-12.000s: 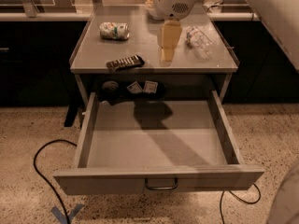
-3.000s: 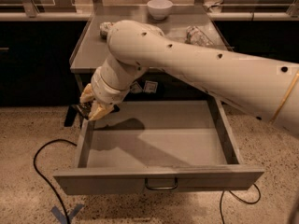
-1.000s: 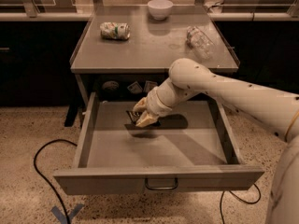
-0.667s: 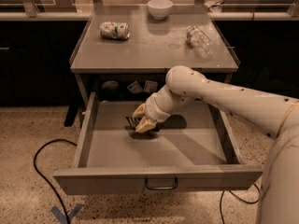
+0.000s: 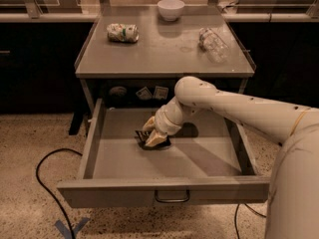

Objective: Place rxbar chocolate into top drawer

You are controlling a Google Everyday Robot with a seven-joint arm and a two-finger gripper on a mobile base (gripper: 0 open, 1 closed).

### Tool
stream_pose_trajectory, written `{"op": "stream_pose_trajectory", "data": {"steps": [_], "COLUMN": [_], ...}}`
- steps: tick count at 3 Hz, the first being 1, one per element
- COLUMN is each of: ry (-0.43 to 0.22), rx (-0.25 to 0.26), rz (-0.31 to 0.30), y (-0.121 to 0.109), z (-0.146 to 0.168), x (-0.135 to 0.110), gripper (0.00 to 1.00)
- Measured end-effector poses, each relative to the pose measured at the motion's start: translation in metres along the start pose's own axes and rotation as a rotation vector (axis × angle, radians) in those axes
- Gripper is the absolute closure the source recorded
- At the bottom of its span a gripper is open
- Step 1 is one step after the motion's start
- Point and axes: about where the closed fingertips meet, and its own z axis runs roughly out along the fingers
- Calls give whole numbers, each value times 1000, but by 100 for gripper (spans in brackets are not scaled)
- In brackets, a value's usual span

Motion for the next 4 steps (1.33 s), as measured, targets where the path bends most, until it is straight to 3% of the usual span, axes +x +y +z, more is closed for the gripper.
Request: {"op": "stream_pose_trajectory", "data": {"steps": [3, 4], "ry": [0, 0], "rx": [0, 0], "rz": [0, 0], "y": [0, 0], "z": [0, 0], "x": [0, 0], "gripper": [13, 0]}}
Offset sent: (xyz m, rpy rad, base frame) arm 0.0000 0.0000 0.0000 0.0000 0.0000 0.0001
